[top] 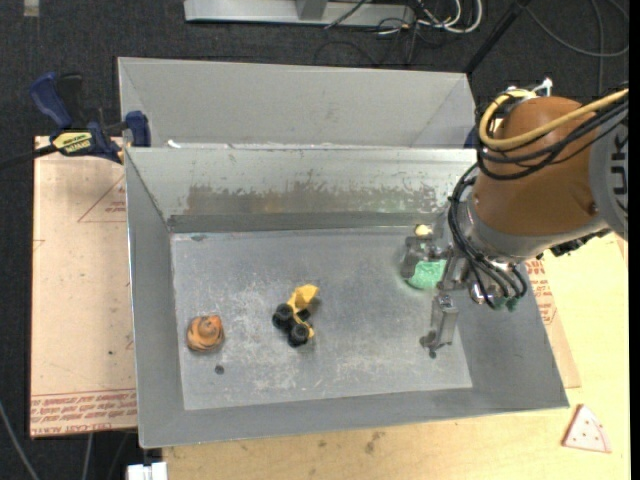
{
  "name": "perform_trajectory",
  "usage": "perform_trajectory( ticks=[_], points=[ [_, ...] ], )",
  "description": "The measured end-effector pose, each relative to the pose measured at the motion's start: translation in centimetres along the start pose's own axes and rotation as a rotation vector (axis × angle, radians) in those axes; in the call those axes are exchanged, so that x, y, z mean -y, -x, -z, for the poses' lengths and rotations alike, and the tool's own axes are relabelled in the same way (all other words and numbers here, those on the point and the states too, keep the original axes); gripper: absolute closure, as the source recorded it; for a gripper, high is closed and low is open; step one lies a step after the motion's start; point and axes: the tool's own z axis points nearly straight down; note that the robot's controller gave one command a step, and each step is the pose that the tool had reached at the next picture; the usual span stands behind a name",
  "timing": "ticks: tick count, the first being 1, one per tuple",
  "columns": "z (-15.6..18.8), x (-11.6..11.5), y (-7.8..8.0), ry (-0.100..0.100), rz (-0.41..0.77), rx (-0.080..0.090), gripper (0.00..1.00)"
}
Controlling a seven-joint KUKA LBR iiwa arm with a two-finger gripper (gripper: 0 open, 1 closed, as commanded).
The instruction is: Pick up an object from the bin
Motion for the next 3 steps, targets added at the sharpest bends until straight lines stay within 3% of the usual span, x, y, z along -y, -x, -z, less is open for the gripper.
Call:
perform_trajectory(
  ticks=[1,2,3],
  points=[
    [0.0,0.0,0.0,0.000,0.000,0.000,0.00],
    [-4.1,-3.2,1.7,-0.001,0.042,0.009,0.00],
    [-9.1,-7.8,1.3,0.001,-0.052,0.003,0.00]
  ],
)
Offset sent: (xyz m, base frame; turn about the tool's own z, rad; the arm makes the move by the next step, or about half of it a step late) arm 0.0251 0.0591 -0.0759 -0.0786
